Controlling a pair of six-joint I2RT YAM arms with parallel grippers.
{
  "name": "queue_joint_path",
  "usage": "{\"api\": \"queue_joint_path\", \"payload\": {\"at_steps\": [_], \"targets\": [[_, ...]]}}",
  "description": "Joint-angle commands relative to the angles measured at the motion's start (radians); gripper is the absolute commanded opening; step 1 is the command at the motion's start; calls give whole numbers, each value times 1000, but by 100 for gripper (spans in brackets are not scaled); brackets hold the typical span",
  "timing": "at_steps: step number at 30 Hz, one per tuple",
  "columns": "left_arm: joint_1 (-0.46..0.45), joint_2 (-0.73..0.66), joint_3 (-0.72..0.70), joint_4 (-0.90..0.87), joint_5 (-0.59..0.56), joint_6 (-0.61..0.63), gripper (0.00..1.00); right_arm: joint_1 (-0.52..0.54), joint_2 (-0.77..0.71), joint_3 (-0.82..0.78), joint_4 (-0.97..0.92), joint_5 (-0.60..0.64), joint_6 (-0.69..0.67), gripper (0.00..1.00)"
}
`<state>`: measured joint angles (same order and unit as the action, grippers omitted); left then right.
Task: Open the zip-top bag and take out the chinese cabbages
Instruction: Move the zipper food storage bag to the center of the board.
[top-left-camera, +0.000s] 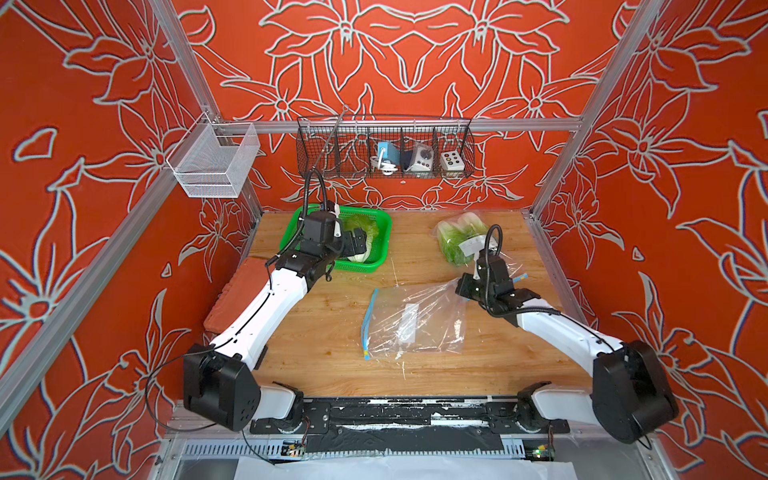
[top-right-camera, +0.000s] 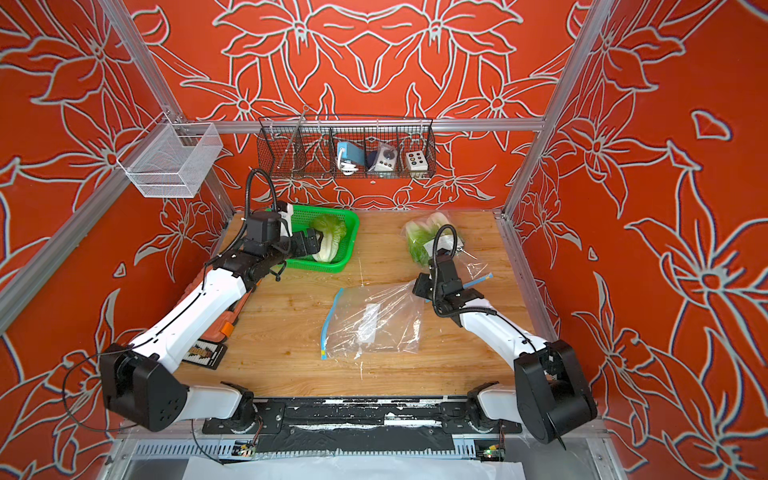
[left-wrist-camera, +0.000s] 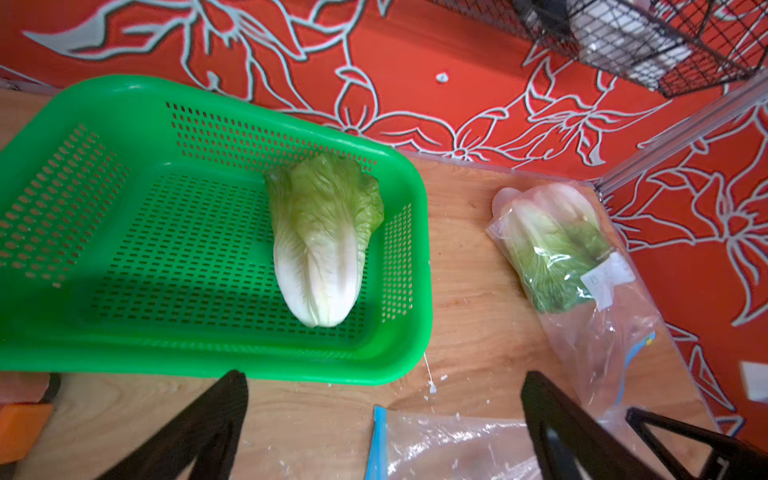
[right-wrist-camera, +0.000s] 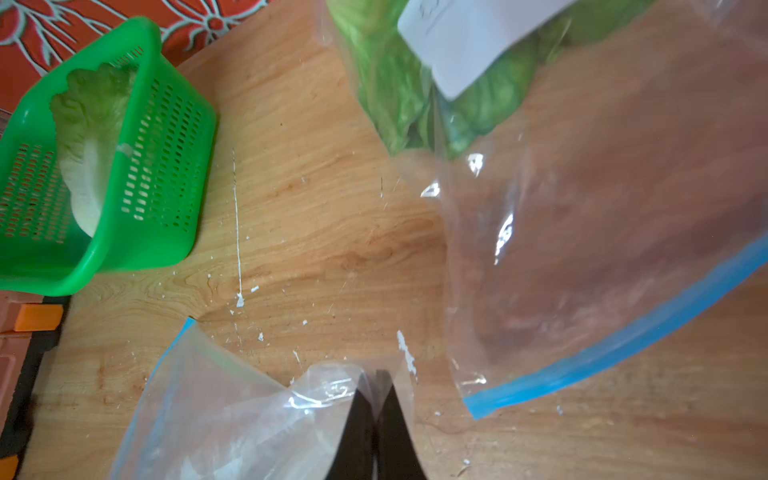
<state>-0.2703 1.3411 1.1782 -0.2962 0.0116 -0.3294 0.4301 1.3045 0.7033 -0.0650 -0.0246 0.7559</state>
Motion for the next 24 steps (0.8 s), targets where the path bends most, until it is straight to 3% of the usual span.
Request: {"api": "queue_joint_path", "payload": {"at_steps": [1, 8, 13, 20, 24], "targets": [[-14, -35, -64, 5, -6, 5, 99, 60, 25, -47, 108, 125, 249, 0], [-43, -54, -130, 15, 7, -3, 99, 265, 159, 10, 197, 295, 400, 0], [-44, -85, -136, 12, 5, 1, 99, 347, 293, 59, 318, 343, 502, 0], [-44, -128, -178, 35, 13, 4, 99, 422, 486, 229, 380, 320, 624, 0], [-44, -135, -190, 44, 14, 0, 99, 446, 554, 340, 358, 288, 595, 0]]}}
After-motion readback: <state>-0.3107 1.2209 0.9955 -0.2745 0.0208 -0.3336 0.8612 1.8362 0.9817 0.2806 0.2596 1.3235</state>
